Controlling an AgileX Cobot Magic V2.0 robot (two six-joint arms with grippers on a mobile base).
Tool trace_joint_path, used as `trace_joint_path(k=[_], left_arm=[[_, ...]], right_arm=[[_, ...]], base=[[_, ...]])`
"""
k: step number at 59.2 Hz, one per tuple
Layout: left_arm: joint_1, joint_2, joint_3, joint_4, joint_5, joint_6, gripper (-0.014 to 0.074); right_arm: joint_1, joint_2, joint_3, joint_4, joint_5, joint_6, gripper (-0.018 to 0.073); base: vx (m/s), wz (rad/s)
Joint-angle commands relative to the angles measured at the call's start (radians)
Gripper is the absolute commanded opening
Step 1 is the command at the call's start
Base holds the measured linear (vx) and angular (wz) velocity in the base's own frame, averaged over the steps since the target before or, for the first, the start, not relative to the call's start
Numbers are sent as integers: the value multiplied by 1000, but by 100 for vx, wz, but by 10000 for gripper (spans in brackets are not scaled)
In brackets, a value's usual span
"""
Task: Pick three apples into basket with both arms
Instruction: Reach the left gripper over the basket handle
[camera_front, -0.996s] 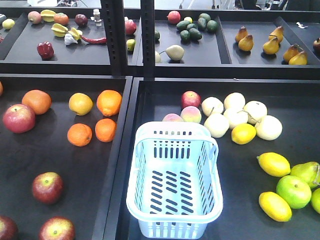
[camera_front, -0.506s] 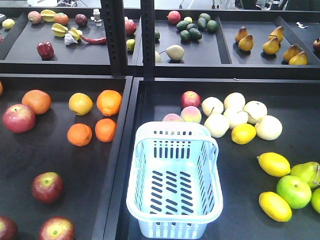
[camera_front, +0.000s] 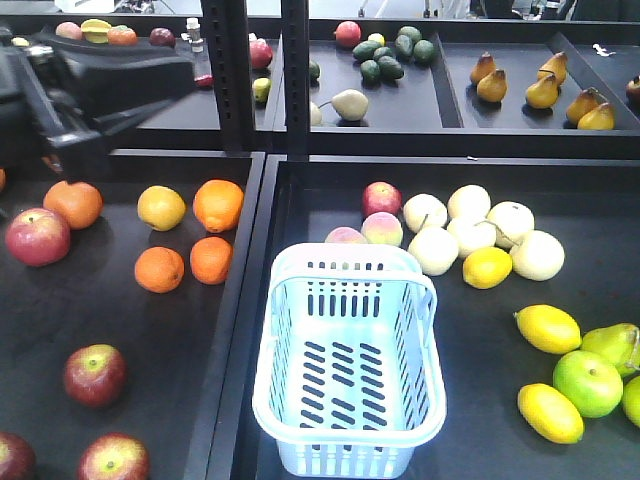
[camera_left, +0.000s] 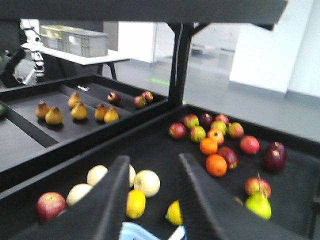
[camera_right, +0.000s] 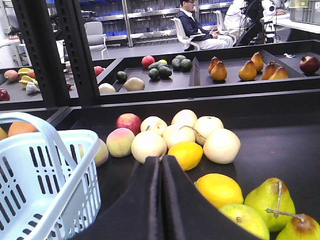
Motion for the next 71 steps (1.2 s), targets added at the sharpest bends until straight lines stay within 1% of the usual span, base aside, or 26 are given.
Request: trace_joint_path(k=[1,5,8,9,14,18,26,38,45,51,62,67,71], left_arm=[[-7,35,-66,33,-69,-11,381],[-7,76,-96,128,-117,-14,435],[-7,107,-116,190,-144,-28,455],[-7,116,-120,200,-152,-26,458],[-7,167,-140,198,-171,-21,463],[-7,209,-159,198,-174,-1,463],[-31,294,-189,198,-178,30,463],[-101,426,-223,198,-190,74,463],[-144,495,-233,198,-198,125,463],[-166,539,-233,198,-193,165,463],[-166,577,-233,198,-182,169,463],[-166,586,-233,198,-165,198,463],[-166,595,-233,198,-161,201,463]], right_arm=[[-1,-12,12,-5,-76,-2,-6],[-1,-12,12,-5,-76,-2,-6],[-1,-12,12,-5,-76,-2,-6],[-1,-12,12,-5,-76,-2,-6],[-1,-12,12,-5,-76,-2,-6],[-1,-12,12,-5,-76,-2,-6],[-1,-12,12,-5,-76,-2,-6],[-1,-12,12,-6,-76,-2,-6],[-1,-12,12,-6,-76,-2,-6],[-1,-12,12,-6,-76,-2,-6],[-1,-12,12,-6,-76,-2,-6],[-1,-12,12,-6,-76,-2,-6],[-1,-12,12,-6,-76,-2,-6]], base=[[0,0],[0,0],[0,0],[0,0],[0,0],[0,0],[0,0],[0,0],[0,0],[0,0],[0,0],[0,0],[0,0]])
